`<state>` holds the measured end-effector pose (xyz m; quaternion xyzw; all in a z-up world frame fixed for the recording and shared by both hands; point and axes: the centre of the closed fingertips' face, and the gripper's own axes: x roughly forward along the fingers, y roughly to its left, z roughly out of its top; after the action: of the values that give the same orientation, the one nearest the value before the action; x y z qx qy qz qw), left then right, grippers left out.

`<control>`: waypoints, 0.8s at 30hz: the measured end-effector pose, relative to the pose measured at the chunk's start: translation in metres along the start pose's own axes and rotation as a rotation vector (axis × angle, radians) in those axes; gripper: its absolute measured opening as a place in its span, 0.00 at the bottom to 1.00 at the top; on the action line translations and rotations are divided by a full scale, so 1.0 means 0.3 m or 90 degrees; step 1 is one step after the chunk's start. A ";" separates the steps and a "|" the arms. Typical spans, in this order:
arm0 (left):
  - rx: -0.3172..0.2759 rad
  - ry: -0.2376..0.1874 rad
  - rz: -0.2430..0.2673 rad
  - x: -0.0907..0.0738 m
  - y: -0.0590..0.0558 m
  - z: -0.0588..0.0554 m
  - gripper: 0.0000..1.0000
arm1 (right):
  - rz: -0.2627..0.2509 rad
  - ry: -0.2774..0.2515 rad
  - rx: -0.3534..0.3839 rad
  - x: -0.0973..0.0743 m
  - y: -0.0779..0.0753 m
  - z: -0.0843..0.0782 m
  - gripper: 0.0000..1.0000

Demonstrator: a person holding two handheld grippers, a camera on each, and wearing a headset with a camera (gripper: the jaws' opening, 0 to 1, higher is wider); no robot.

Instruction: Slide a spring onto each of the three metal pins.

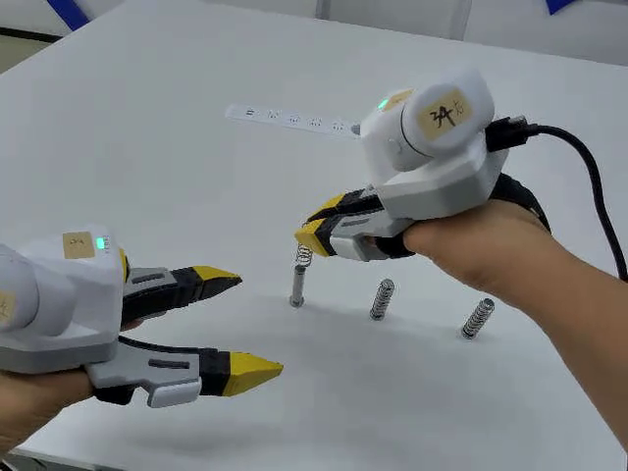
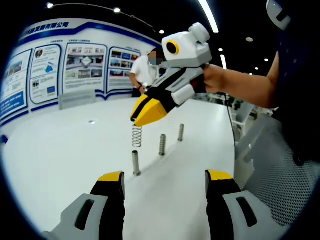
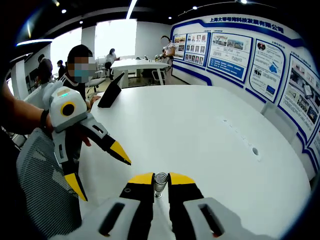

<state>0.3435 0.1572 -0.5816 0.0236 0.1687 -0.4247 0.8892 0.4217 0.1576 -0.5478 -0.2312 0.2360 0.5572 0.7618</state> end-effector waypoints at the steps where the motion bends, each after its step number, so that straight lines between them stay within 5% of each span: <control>1: -0.002 0.000 0.000 0.000 -0.001 0.000 0.67 | 0.000 -0.001 0.001 0.002 0.000 -0.001 0.11; 24: -0.022 0.008 0.001 -0.005 0.001 -0.017 0.74 | 0.010 0.017 0.011 0.059 -0.010 -0.057 0.11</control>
<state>0.3415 0.1595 -0.5858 0.0109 0.1820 -0.4207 0.8887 0.4277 0.1594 -0.5719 -0.2302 0.2530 0.5577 0.7563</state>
